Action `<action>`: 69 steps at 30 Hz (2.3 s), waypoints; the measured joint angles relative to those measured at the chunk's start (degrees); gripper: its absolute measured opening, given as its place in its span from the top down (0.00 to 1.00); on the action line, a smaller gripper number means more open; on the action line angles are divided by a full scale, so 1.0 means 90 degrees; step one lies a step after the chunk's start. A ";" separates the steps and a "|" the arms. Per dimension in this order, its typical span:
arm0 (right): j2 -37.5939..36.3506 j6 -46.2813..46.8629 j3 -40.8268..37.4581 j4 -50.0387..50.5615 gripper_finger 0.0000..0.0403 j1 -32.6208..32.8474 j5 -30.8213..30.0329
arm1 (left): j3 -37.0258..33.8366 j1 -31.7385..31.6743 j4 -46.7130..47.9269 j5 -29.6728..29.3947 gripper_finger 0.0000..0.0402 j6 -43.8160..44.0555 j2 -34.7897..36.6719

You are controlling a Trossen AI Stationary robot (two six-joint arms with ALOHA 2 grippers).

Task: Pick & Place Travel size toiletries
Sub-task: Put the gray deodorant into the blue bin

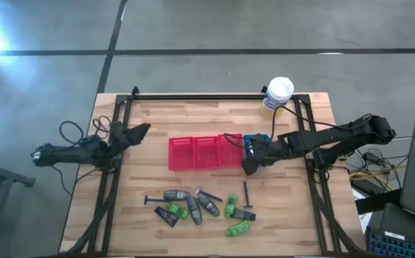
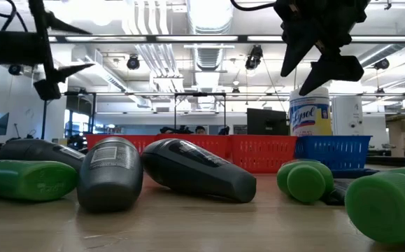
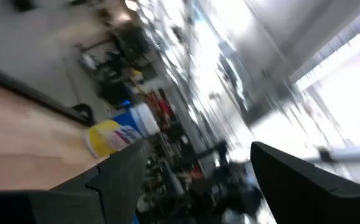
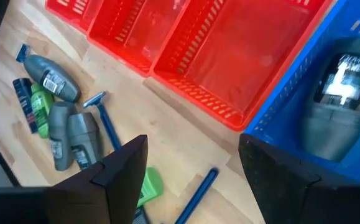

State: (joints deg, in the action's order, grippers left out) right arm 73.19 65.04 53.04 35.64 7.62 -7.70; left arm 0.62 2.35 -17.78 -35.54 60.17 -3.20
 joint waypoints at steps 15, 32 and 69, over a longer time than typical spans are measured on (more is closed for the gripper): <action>0.0000 -0.0755 0.0000 0.0000 0.23 -0.0015 -0.0349 | 0.0596 -0.0005 0.0422 0.0298 0.29 0.1267 -0.1360; 0.0000 -0.1429 0.0000 0.0082 0.15 -0.0078 -0.0305 | 0.3437 0.0159 0.4492 0.4118 0.29 -0.1553 -0.4971; 0.0000 -0.1275 -0.0323 0.0194 0.13 -0.0083 0.0075 | 0.4707 0.2716 0.4764 0.3107 0.29 -0.4048 -0.8608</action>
State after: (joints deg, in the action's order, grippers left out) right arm 73.19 53.56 50.13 37.39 6.87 -7.03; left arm 42.98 26.79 25.09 -7.58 23.73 -80.67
